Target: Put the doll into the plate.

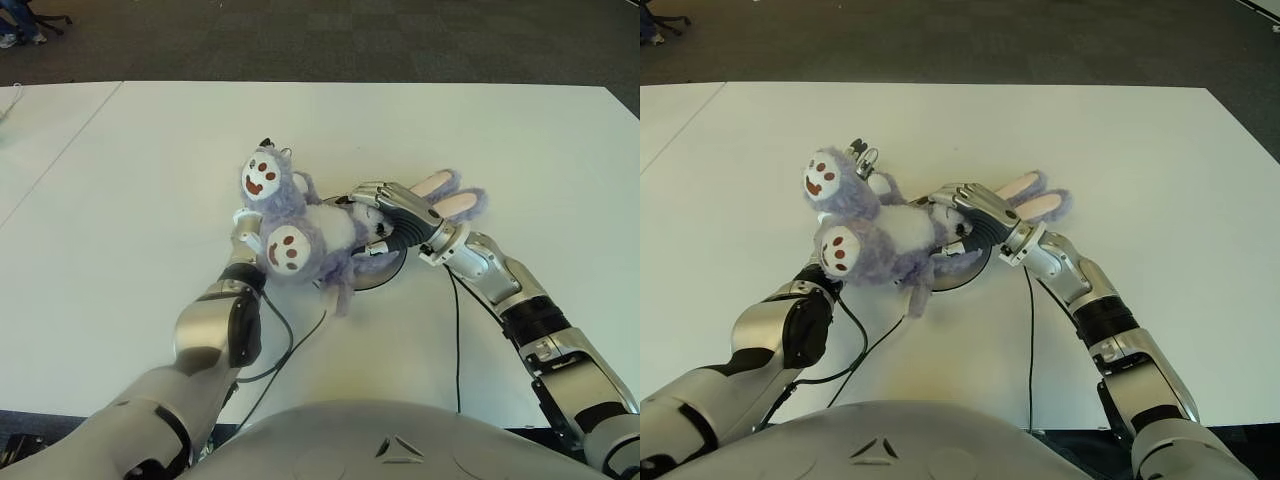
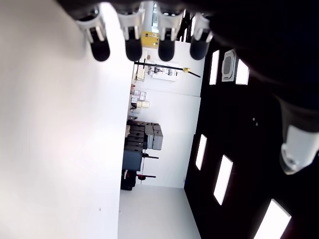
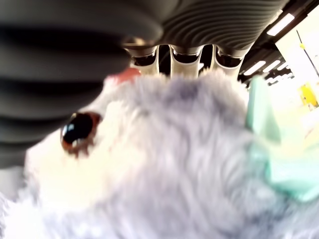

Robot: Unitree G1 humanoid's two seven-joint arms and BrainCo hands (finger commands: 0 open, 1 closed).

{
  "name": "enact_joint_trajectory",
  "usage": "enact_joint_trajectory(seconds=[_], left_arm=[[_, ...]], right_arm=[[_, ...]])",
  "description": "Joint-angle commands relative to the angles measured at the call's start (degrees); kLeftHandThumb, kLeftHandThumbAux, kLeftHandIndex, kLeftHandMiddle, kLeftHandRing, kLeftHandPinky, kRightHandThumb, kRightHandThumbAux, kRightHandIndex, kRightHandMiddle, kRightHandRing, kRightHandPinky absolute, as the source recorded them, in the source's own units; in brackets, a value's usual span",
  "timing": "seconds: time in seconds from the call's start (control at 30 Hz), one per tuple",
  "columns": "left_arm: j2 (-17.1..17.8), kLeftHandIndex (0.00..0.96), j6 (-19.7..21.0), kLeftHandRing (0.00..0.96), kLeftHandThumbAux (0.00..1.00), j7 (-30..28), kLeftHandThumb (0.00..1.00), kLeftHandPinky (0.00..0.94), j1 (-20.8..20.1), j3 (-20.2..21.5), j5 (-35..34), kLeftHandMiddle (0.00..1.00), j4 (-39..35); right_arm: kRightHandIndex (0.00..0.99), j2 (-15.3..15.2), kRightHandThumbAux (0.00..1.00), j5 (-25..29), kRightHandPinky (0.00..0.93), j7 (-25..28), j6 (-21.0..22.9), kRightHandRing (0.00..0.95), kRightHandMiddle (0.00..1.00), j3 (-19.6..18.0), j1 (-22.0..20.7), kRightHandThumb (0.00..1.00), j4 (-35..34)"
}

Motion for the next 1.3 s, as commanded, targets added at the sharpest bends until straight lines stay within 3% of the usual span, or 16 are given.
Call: enact_joint_trajectory(seconds=[0.03, 0.3, 0.83, 0.93, 1.1, 1.3], left_arm=[[-2.16, 0.015, 7.51, 0.038, 0.526, 1.58, 0.0, 0.026, 10.2, 0.3, -0.08, 0.045, 6.71], [-2.6, 0.007, 6.27, 0.027, 0.508, -0.07, 0.0, 0.027, 10.37, 1.82, -1.66, 0.035, 6.63], [-2.04, 0.001, 7.64, 0.032, 0.526, 0.74, 0.0, 0.027, 10.33, 0.7, -0.82, 0.037, 6.69], [-2.06, 0.0, 7.76, 0.035, 0.533, 1.03, 0.0, 0.029, 10.27, 0.62, -0.76, 0.04, 6.7], [-2.01, 0.0, 7.75, 0.034, 0.532, 0.99, 0.0, 0.029, 10.31, 0.58, -0.75, 0.035, 6.72], [-1.99, 0.0, 6.97, 0.024, 0.524, 0.11, 0.0, 0.026, 10.18, 0.85, -1.13, 0.031, 6.6]], right_arm=[[0.0, -0.17, 0.365, -1.36, 0.0, -0.3, -0.78, 0.0, 0.0, -0.85, -0.76, 0.134, 1.5], [0.0, 0.74, 0.353, 0.37, 0.0, -0.52, 0.18, 0.0, 0.0, -2.67, -0.66, 0.126, 0.75], [0.0, 1.64, 0.336, -0.06, 0.0, -2.87, 0.3, 0.0, 0.0, -6.29, -0.68, 0.114, -0.28], [0.0, -0.61, 0.328, 2.45, 0.0, -2.13, -0.57, 0.0, 0.0, -9.28, -3.54, 0.114, -1.04], [0.0, -1.74, 0.308, 5.52, 0.0, -2.22, -1.96, 0.0, 0.0, -12.44, -8.27, 0.11, 1.74], [0.0, 1.14, 0.25, 10.65, 0.0, -5.26, -5.56, 0.0, 0.0, -15.74, -9.92, 0.101, 6.4]])
